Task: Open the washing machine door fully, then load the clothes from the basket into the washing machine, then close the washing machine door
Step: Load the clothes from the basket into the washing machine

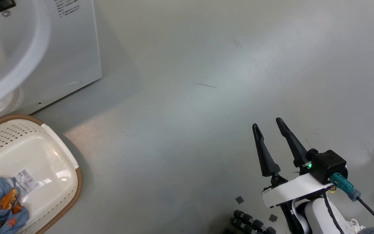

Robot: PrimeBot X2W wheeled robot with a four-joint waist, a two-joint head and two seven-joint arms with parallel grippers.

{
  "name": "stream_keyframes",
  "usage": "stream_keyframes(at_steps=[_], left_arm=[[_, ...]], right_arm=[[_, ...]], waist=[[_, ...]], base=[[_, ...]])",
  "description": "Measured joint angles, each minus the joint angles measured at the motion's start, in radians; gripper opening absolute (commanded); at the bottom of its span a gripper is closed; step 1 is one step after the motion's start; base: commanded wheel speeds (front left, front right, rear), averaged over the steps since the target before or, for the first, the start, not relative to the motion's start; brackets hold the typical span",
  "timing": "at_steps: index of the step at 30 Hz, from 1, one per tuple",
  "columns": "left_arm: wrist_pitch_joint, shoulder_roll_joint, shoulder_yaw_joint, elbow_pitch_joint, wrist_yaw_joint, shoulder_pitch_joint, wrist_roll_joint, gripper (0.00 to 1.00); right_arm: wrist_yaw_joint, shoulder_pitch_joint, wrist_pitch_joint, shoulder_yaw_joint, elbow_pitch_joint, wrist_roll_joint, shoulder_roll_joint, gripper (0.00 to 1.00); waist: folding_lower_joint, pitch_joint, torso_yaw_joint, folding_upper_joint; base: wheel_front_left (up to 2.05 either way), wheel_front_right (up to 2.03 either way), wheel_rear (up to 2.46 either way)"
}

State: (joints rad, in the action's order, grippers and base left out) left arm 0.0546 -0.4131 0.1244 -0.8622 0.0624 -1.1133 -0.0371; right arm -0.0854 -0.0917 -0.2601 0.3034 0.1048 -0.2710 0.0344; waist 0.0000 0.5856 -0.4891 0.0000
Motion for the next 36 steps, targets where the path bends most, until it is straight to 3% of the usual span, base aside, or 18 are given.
stream_keyframes(at_steps=[7,16,26,36], left_arm=[[-0.049,0.063,0.006,-0.041,0.018,0.011,-0.015,1.00],[-0.110,0.201,-0.033,-0.063,0.016,0.074,-0.029,1.00],[-0.183,0.287,-0.030,-0.035,-0.046,0.160,-0.091,1.00],[-0.283,0.367,-0.016,0.005,-0.063,0.377,-0.137,1.00]], right_arm=[[0.000,-0.008,0.000,-0.037,0.011,0.027,0.000,1.00],[-0.002,-0.035,0.000,-0.108,0.030,0.073,0.002,1.00],[-0.006,-0.022,0.000,-0.169,0.046,0.089,0.016,1.00],[-0.011,0.048,0.000,-0.206,0.065,0.106,0.030,1.00]], waist=[[0.0000,-0.045,0.048,0.0000],[0.0000,-0.117,0.142,0.0000],[0.0000,-0.193,0.275,0.0000],[0.0000,-0.294,0.372,0.0000]], base=[[0.00,0.00,0.00],[0.00,0.00,0.00],[0.00,0.00,0.00],[0.00,0.00,0.00]])
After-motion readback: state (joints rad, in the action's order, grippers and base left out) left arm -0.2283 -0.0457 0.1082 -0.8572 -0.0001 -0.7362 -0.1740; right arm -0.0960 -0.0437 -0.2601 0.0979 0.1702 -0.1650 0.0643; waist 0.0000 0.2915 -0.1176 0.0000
